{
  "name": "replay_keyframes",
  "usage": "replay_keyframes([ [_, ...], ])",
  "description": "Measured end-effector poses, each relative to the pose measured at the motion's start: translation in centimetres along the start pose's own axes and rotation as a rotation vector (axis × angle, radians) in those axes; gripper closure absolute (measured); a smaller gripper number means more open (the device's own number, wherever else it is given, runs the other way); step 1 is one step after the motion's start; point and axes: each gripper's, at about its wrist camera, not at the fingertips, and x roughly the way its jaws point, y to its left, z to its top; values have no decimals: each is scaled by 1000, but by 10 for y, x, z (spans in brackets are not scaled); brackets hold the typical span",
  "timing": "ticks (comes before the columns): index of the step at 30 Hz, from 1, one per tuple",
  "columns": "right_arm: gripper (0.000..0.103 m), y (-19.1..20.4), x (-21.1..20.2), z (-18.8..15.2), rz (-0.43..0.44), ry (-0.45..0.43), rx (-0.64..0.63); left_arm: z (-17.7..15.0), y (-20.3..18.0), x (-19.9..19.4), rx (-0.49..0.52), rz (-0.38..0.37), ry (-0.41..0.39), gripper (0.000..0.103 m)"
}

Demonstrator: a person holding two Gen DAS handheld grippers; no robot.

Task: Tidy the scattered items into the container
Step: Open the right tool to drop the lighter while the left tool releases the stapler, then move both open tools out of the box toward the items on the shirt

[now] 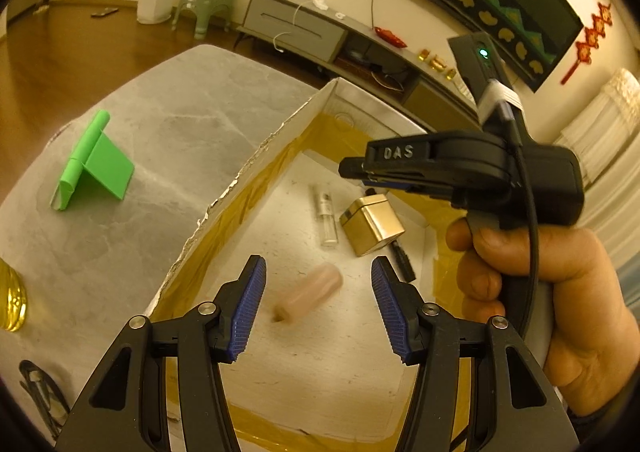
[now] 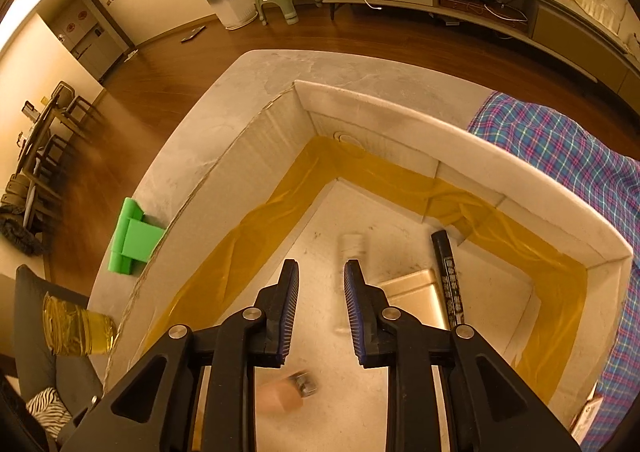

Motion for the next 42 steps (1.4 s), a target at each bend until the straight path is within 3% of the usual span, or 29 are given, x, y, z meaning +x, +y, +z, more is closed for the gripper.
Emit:
replay_keyframes([
  [31,59,20,-77,-74,63,-12,-58,-13,-23,-10,102,-32,-22,45],
  [34,54,23,-88,-84,68,-32,-68,-15,-28,-15,113,-41,-25,45],
  [42,55,25,-131,-111,89,-149,-76,-25,-34,-25,160,-22,-29,45],
])
